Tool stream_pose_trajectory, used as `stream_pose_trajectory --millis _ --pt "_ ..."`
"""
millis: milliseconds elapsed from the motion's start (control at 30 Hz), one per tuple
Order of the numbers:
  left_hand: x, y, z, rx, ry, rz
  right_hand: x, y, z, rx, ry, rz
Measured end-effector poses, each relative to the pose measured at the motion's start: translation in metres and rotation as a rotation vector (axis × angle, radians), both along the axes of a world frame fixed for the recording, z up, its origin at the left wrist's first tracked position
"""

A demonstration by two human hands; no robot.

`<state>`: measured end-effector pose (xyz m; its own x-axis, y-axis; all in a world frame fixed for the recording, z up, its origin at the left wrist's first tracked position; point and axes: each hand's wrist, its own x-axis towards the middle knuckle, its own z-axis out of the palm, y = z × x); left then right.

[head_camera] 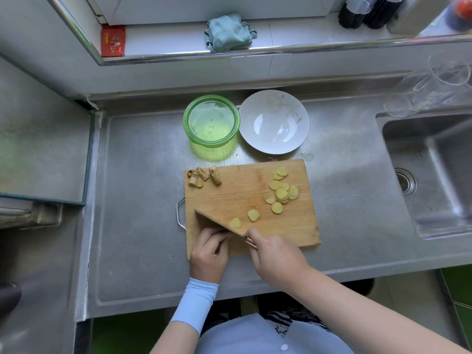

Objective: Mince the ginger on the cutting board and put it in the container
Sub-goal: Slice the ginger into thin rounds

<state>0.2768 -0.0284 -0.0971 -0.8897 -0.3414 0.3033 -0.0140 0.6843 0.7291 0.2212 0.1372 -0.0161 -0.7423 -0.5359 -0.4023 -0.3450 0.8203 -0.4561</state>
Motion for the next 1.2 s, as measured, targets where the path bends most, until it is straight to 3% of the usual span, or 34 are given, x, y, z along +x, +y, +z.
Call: stream_pose_trajectory --millis 667,1200 --pt "0.001 0.001 -0.010 0.056 0.025 0.042 0.029 0.032 0.020 0.043 0.018 -0.022" --pt "0.002 0.000 -0.029 -0.031 0.085 0.058 0.029 0.027 0.029 0.121 0.047 0.006"
